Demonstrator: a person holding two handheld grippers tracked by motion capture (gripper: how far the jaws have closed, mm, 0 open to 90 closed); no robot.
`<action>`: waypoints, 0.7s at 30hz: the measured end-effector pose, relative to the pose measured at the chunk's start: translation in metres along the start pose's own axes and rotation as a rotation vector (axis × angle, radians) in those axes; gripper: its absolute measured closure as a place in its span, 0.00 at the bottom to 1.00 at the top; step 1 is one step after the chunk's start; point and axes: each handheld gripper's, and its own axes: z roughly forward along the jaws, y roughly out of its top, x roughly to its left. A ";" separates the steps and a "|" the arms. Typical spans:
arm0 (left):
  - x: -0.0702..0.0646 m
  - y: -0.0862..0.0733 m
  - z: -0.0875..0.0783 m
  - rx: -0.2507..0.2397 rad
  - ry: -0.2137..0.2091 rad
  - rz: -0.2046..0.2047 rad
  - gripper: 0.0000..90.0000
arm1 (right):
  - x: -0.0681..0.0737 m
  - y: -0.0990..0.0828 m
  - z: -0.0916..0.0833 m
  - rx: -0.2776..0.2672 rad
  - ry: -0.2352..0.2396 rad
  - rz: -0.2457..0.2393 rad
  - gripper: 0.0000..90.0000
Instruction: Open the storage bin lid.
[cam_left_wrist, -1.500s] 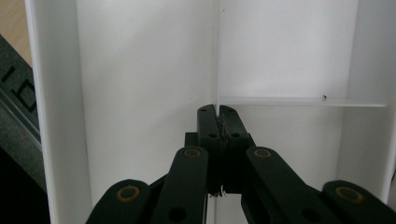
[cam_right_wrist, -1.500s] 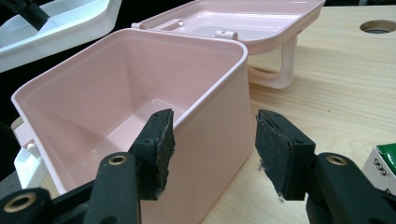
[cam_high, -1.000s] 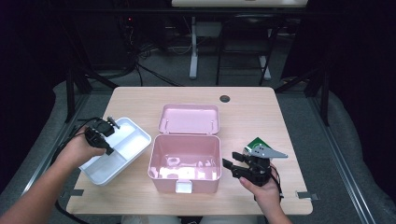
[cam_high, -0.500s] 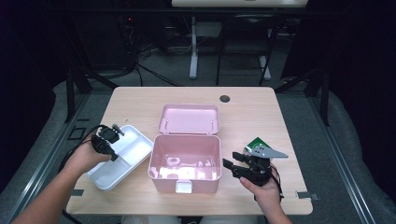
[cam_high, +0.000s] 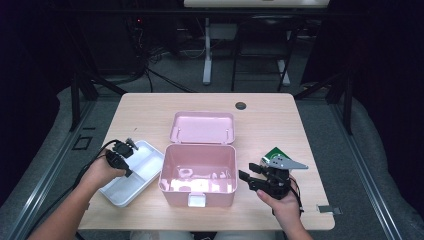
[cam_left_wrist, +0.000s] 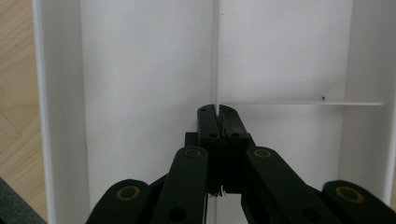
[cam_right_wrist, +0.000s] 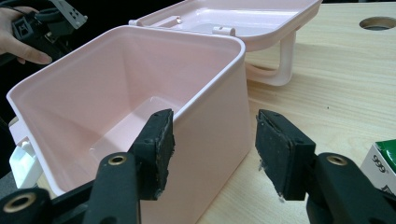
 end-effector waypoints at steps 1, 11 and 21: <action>0.001 -0.001 0.004 -0.001 -0.004 -0.008 1.00 | 0.000 0.000 0.000 -0.001 0.000 0.000 0.52; 0.004 -0.005 0.007 -0.035 -0.017 -0.029 0.97 | 0.000 0.000 0.000 0.000 -0.002 0.000 0.52; 0.005 -0.018 -0.008 -0.148 -0.066 -0.084 0.79 | 0.000 0.003 -0.001 -0.003 0.001 -0.012 0.49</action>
